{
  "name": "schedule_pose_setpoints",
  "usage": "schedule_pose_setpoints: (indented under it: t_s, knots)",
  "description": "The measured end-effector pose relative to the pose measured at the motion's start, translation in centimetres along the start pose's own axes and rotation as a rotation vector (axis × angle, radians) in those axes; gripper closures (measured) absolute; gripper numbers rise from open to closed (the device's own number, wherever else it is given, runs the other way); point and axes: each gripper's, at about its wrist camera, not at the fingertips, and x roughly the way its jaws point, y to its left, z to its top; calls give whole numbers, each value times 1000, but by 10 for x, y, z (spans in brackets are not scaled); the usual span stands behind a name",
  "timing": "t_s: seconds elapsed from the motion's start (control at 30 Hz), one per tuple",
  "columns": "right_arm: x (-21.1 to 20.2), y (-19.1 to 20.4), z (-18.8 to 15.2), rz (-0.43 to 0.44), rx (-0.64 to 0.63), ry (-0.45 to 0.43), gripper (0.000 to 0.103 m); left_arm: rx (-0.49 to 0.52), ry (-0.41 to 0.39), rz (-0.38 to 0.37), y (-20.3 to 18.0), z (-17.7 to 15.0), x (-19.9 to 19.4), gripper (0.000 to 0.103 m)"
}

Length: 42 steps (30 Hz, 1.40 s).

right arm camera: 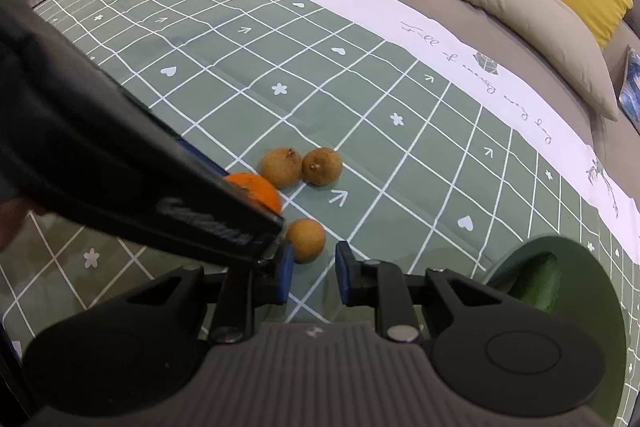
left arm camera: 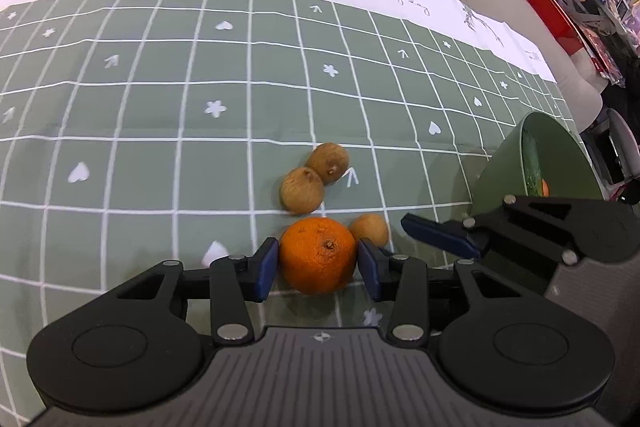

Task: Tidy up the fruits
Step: 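Grasp a kiwi with the right tool while the left tool grasps the orange, then carry the kiwi with the right tool while the left tool carries the orange over the colander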

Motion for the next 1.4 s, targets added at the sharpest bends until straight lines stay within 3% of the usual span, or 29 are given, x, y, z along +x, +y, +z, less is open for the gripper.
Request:
schedule_pose_setpoints:
  t_s: [0.3, 0.57, 0.93, 1.4]
  knots:
    - [12, 1, 11, 8, 36, 21, 85, -70, -19, 47, 26, -10, -31, 55]
    - [9, -8, 11, 12, 117, 49, 85, -69, -33, 61, 24, -15, -43, 55]
    - [-52, 5, -12, 98, 231, -17, 86, -26, -62, 73, -1, -26, -65, 55]
    - [-120, -17, -67, 90, 439, -101, 86, 64, -139, 68, -57, -43, -91, 55]
